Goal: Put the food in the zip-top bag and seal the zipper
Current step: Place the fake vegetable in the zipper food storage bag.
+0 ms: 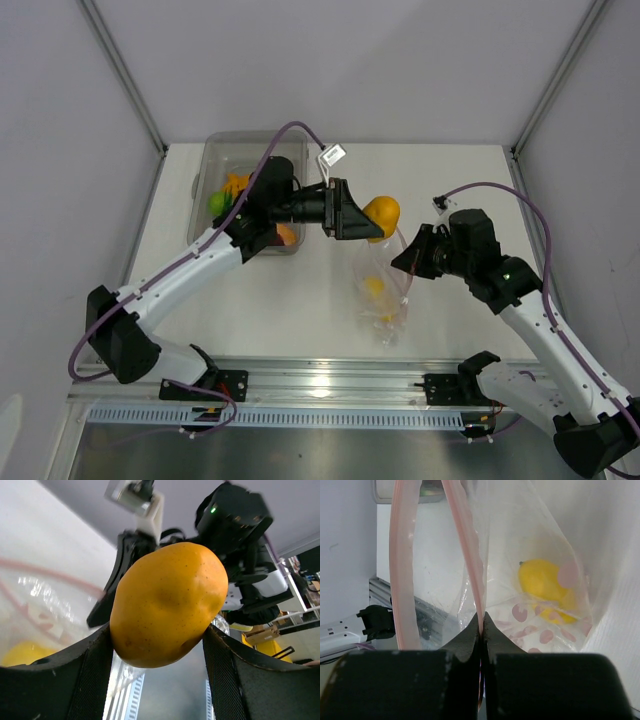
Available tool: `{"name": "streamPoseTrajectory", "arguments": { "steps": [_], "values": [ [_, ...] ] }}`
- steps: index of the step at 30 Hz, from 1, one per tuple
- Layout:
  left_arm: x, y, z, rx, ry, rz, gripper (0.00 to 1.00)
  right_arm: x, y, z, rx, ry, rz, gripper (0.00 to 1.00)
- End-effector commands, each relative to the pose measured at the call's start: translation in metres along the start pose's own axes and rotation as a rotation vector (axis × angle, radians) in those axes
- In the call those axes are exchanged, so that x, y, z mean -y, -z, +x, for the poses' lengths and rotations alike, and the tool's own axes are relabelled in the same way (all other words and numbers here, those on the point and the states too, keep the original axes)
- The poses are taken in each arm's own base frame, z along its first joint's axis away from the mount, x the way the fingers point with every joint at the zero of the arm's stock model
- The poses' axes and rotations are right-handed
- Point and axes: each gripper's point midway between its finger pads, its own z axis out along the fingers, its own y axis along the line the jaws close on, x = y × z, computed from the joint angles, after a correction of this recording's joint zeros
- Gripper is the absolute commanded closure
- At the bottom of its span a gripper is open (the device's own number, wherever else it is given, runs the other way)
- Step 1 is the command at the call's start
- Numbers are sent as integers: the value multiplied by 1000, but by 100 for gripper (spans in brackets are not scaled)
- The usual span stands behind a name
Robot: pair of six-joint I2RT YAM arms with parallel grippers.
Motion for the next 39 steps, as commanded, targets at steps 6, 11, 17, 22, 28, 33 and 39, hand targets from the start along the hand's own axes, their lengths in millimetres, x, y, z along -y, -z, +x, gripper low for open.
{"name": "streamPoseTrajectory", "arguments": {
  "steps": [6,11,17,22,28,33,39],
  "values": [
    [24,-24,-18,39,-97,276,99,-28,10,-14,34,3,-90,100],
    [-2,-37,1,14,-76,278,99,-37,17,-19,53,3,-121,100],
    [-29,-39,16,15,-91,164,99,-39,24,-24,74,13,-112,100],
    [-58,-40,23,9,-141,-80,99,-38,29,-26,87,22,-102,100],
    [-89,-26,33,-5,-119,-285,99,-33,30,-23,85,28,-82,100],
    [-100,-21,44,-48,-83,-371,95,-33,31,-24,91,31,-78,100],
    [-95,-12,49,-94,-27,-433,65,-35,30,-25,88,32,-88,100]
  ]
}}
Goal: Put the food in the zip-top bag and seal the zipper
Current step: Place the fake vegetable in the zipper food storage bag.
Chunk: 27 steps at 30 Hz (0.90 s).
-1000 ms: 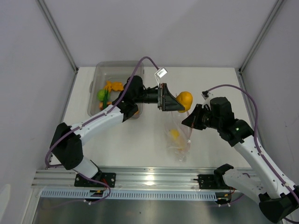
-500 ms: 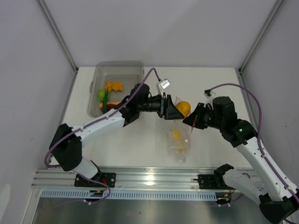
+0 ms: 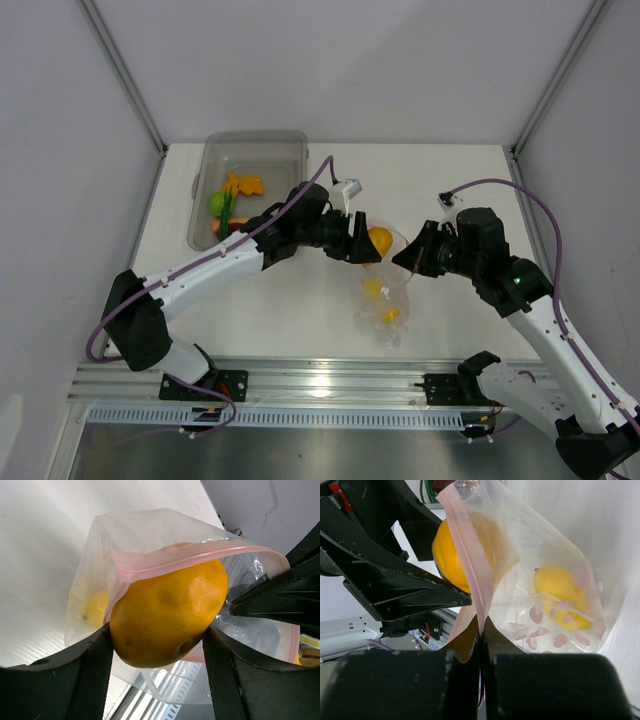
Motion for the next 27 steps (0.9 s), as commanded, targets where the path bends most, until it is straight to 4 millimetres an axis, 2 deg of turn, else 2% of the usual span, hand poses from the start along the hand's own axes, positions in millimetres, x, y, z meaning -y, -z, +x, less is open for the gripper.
{"name": "streamPoseTrajectory", "arguments": {
  "steps": [1,4,7,9,10,12,14,15,16,19,21,22,23,25,27],
  "values": [
    [11,16,-9,13,-28,-36,62,-15,10,-16,53,32,-38,100],
    [14,21,-13,13,-38,-55,53,-17,9,-14,47,26,-53,100],
    [20,25,-20,9,-47,-60,50,-19,8,-13,42,22,-61,100],
    [15,22,-14,-26,-42,-80,48,-20,10,-14,47,22,-63,100],
    [20,25,-21,-19,-51,-82,48,-21,10,-15,47,21,-66,100],
    [14,25,-21,-34,-61,-117,50,-23,11,-15,49,18,-73,100],
    [16,25,-26,-41,-71,-124,57,-25,11,-16,49,16,-83,100],
    [13,26,-22,-61,-66,-136,60,-26,11,-17,52,16,-83,100],
    [18,28,-28,-47,-81,-133,63,-26,11,-16,48,15,-83,100],
    [22,36,-29,-40,-96,-133,74,-27,13,-18,55,18,-84,100],
    [27,42,-31,-40,-100,-125,87,-28,13,-19,54,23,-85,100],
    [26,43,-26,-66,-96,-131,92,-29,14,-21,59,29,-86,100],
    [34,48,-33,-60,-102,-118,99,-28,13,-20,52,31,-81,100],
    [31,52,-25,-114,-82,-144,99,-30,12,-19,41,40,-89,100],
    [47,61,-35,-99,-92,-108,99,-31,9,-18,24,44,-92,100]
  ]
}}
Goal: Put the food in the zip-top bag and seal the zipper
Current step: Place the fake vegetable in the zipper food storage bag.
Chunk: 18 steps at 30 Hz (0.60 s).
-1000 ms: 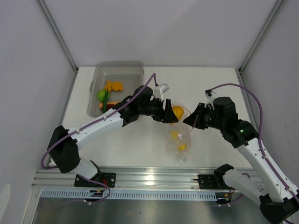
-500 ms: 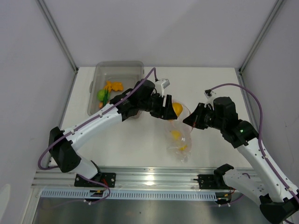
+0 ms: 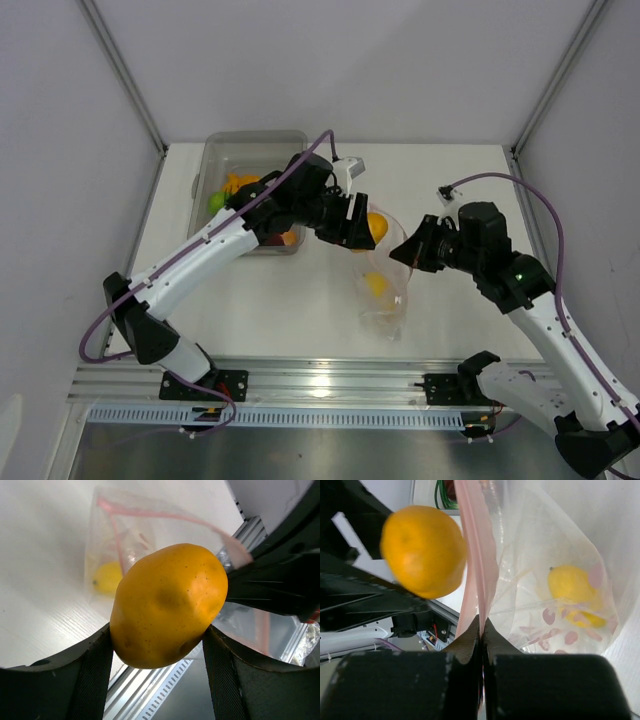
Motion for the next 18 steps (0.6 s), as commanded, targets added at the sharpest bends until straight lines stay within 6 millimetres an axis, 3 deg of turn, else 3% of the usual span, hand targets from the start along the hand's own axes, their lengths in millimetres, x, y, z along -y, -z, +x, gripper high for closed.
{"name": "streamPoseTrajectory", "arguments": {
  "steps": [1,4,8,14,16,18],
  "values": [
    [25,26,-12,8,-34,56,99,-17,3,-9,9,36,-54,100],
    [47,37,-18,31,-20,149,99,-20,0,-7,-3,45,-62,100],
    [69,37,-18,-18,56,303,99,-21,1,-6,-10,68,-50,100],
    [50,25,-4,-47,126,225,99,-16,9,-6,-4,98,-17,100],
    [52,22,2,-60,150,269,99,-15,8,-4,-8,114,-19,100],
    [62,23,-4,-10,176,337,99,-13,7,-3,-7,117,-12,100]
  ]
}}
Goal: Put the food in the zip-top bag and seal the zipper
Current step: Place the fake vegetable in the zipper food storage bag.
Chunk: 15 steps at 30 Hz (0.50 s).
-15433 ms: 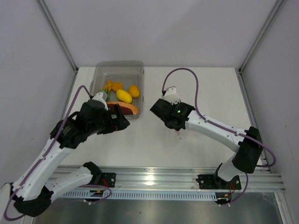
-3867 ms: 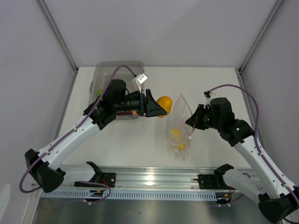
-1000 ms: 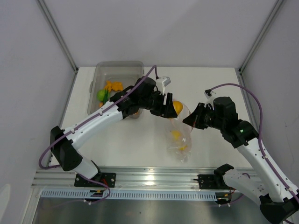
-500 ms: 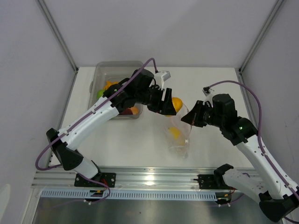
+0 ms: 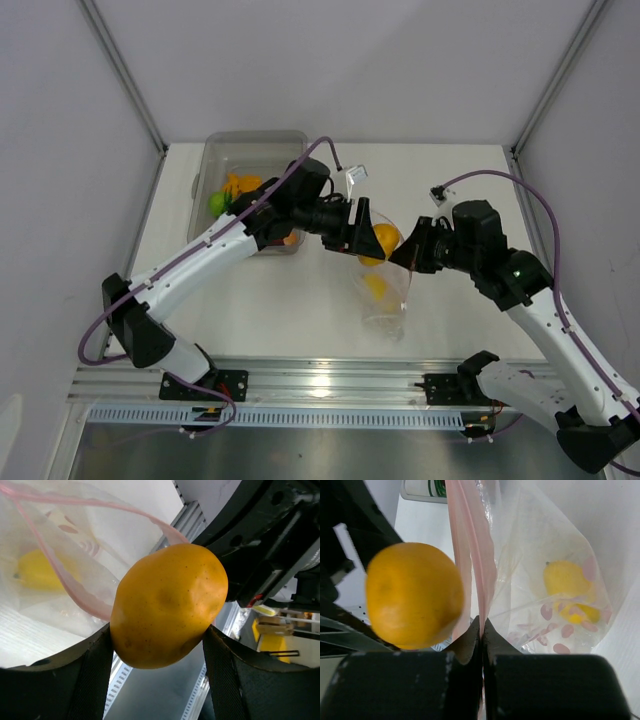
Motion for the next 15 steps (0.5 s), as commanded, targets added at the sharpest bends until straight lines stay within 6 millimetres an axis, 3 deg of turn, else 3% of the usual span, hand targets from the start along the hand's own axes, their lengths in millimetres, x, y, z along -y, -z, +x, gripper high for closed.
{"name": "streamPoseTrajectory", "arguments": {
  "steps": [1,2,4,8,15],
  "values": [
    [50,19,-27,173,-53,232,100,-8,8,-11,44,49,-18,100],
    [32,6,-14,160,-23,236,99,-9,8,-11,43,45,-21,100],
    [47,11,-26,250,-85,325,100,-14,8,-11,41,27,-42,100],
    [55,12,-38,342,-146,388,96,-22,13,-11,43,13,-77,100],
    [37,-9,-46,361,-127,349,88,-30,18,-12,51,-21,-110,100]
  ]
}}
